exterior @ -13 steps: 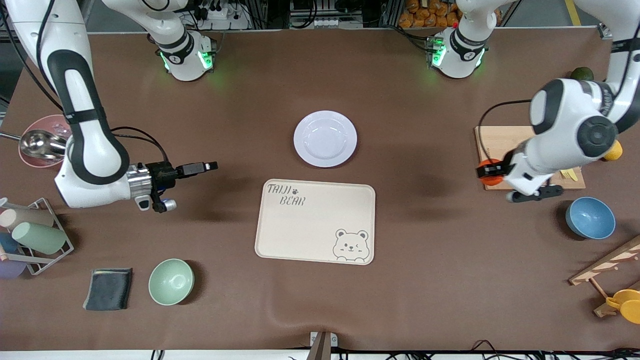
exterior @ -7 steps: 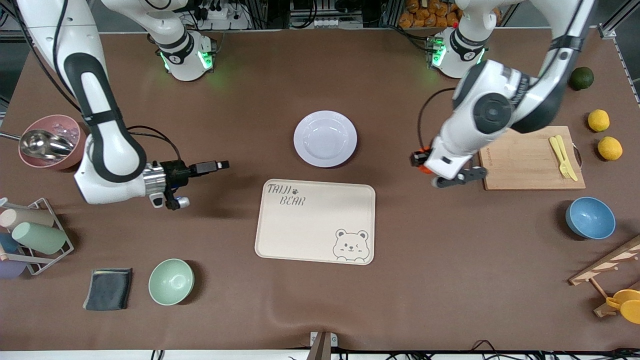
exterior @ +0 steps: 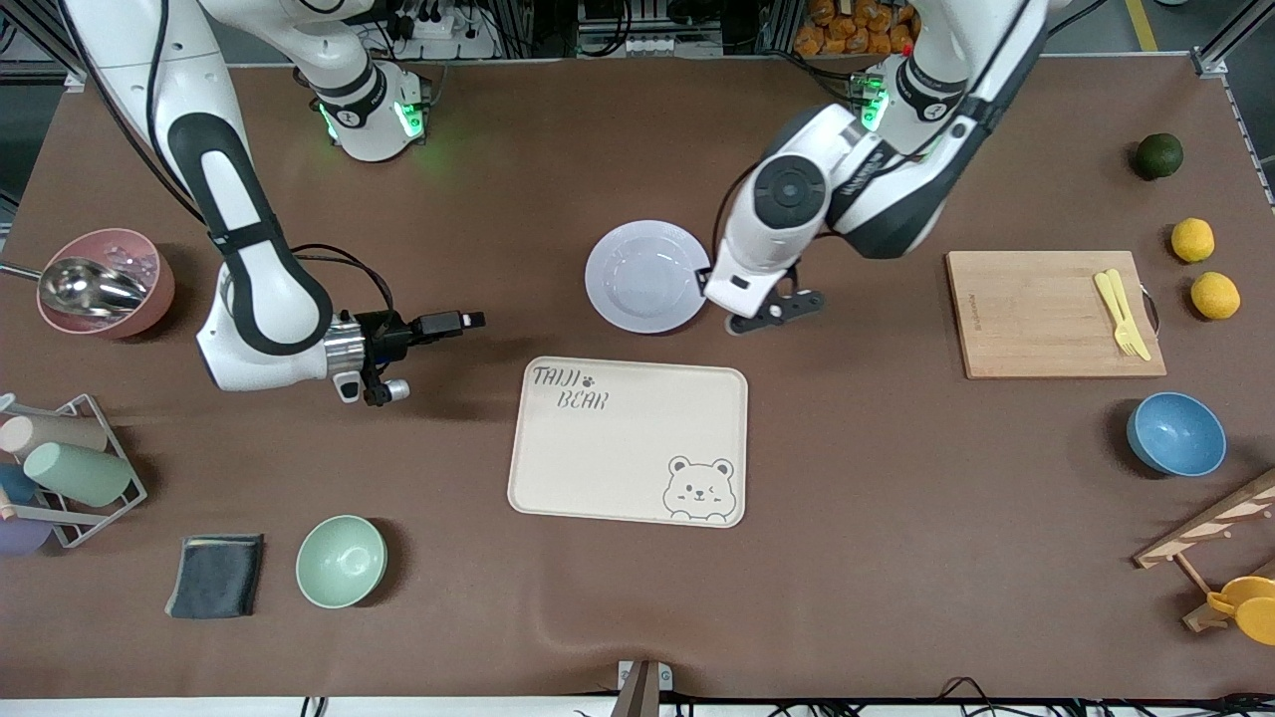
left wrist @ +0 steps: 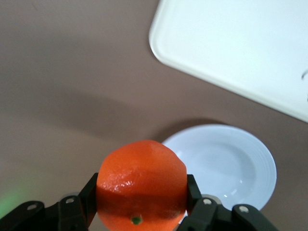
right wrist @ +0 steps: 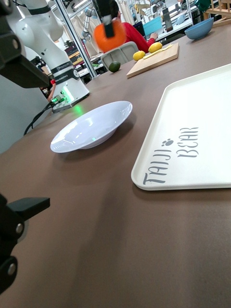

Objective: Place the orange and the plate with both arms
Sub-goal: 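Carry the orange over the white plate while the right gripper approaches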

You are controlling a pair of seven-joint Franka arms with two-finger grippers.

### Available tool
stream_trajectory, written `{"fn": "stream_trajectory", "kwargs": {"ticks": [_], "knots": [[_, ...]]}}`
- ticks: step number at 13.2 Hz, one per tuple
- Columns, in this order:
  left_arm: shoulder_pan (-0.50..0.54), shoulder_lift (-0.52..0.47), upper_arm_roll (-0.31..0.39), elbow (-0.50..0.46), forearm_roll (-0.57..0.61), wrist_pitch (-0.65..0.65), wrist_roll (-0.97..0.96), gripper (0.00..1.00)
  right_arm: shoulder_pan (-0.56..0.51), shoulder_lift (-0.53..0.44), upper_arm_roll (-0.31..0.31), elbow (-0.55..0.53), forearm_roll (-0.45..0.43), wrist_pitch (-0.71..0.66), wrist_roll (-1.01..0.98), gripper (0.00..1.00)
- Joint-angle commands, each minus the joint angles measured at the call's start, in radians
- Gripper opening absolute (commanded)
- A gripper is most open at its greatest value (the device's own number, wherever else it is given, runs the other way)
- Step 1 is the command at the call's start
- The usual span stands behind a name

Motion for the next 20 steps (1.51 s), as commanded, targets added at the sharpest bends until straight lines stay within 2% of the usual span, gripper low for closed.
{"fn": "stream_trajectory", "kwargs": {"ticks": [1, 6, 9, 12, 15, 16, 17, 18, 19, 20], "knots": [[-0.111, 0.076, 0.010, 0.021, 0.006, 0.066, -0.162, 0.14, 0.030, -0.026, -0.007, -0.035, 0.033, 0.046, -0.022, 1.00], [-0.216, 0.196, 0.019, 0.021, 0.042, 0.185, -0.283, 0.14, 0.082, -0.031, -0.005, -0.072, 0.083, 0.078, -0.022, 1.00], [-0.225, 0.265, 0.019, 0.034, 0.144, 0.208, -0.357, 0.14, 0.119, -0.029, -0.005, -0.079, 0.084, 0.156, -0.024, 1.00], [-0.238, 0.297, 0.019, 0.039, 0.158, 0.235, -0.368, 0.15, 0.134, -0.026, -0.005, -0.081, 0.086, 0.177, -0.024, 1.00], [-0.247, 0.316, 0.036, 0.057, 0.176, 0.236, -0.367, 0.26, 0.151, -0.028, -0.005, -0.081, 0.087, 0.181, -0.027, 1.00], [-0.259, 0.320, 0.042, 0.061, 0.185, 0.236, -0.368, 0.32, 0.157, -0.026, -0.005, -0.084, 0.102, 0.187, -0.027, 0.99], [-0.261, 0.322, 0.046, 0.064, 0.187, 0.238, -0.367, 0.48, 0.163, -0.025, -0.005, -0.090, 0.133, 0.191, -0.027, 0.99], [-0.261, 0.324, 0.057, 0.074, 0.188, 0.236, -0.365, 0.85, 0.182, -0.025, -0.007, -0.092, 0.145, 0.194, -0.028, 0.99], [-0.259, 0.317, 0.065, 0.074, 0.190, 0.236, -0.357, 1.00, 0.186, -0.025, -0.005, -0.092, 0.147, 0.207, -0.027, 0.99], [-0.253, 0.305, 0.065, 0.076, 0.190, 0.233, -0.354, 1.00, 0.191, -0.025, -0.005, -0.092, 0.149, 0.214, -0.027, 0.99]]}}
